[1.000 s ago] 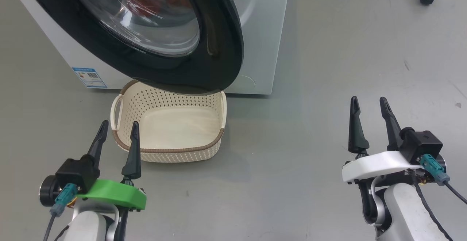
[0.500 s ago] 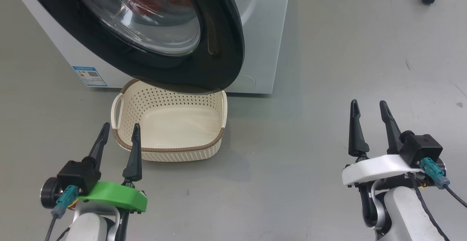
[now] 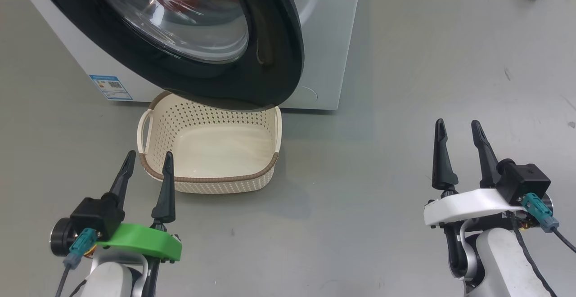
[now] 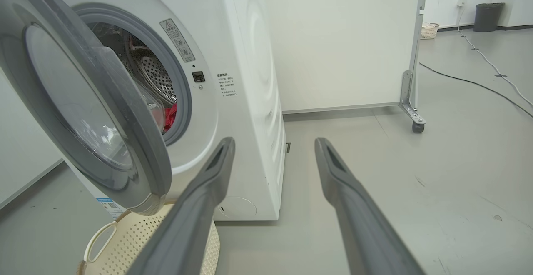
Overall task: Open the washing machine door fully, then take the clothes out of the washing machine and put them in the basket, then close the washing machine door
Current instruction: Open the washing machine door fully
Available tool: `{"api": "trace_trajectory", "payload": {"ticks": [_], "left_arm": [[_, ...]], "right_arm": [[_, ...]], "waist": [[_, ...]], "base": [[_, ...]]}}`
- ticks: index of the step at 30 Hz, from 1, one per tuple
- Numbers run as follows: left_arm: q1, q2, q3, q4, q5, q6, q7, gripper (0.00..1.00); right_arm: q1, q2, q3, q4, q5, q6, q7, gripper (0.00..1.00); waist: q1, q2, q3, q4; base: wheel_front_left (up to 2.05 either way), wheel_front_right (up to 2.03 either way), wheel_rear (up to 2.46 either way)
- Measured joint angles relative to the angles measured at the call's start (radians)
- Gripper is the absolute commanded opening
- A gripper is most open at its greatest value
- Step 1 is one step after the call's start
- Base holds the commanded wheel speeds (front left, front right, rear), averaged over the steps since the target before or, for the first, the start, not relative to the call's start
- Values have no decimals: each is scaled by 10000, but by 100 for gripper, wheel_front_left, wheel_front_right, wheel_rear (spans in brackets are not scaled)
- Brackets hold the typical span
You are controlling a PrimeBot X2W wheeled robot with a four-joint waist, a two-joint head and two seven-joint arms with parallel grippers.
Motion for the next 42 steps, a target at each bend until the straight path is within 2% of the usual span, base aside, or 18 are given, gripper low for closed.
{"api": "trace_trajectory", "payload": {"ticks": [6, 12, 13, 14, 22, 27, 36, 42], "left_arm": [[-5, 0, -81, -81, 2, 0, 0, 100], [-30, -2, -224, -155, 2, -13, 0, 100], [-47, -2, -245, -163, 2, -13, 0, 100], [-69, -2, -259, -171, 2, -17, 0, 100], [-474, -2, -502, -238, -17, -102, 0, 100], [-706, -6, -640, -238, -276, -132, 0, 100], [-961, -13, -863, -199, -537, -132, 0, 100], [-1075, -21, -867, -90, -642, -132, 0, 100]], "right_arm": [[-100, -75, 119, -71, -360, 100, 0, 100], [-834, -238, 201, -138, -489, 311, 0, 100], [-977, -274, 247, -140, -491, 395, 2, 72], [-1120, -328, 305, -140, -510, 460, 31, 0], [-2477, -456, 303, -67, -232, 867, 777, 0], [-3254, -71, -79, 159, 1193, 1001, 1632, 0], [-4878, 88, -731, 713, 3638, 1147, 3423, 0], [-5529, 203, -1093, 1264, 5682, 1145, 4596, 0]], "waist": [[0, 0, 269, 54], [0, 0, 631, 159], [0, 0, 698, 185], [0, 0, 764, 213], [1, 0, 1319, 512], [0, 0, 1633, 789], [1, 0, 2055, 1384], [1, 0, 2203, 1720]], "base": [[0, 0, 0], [0, 0, 0], [0, 0, 0], [0, 0, 0], [0, 0, 0], [0, 0, 0], [0, 0, 0], [0, 0, 0]]}}
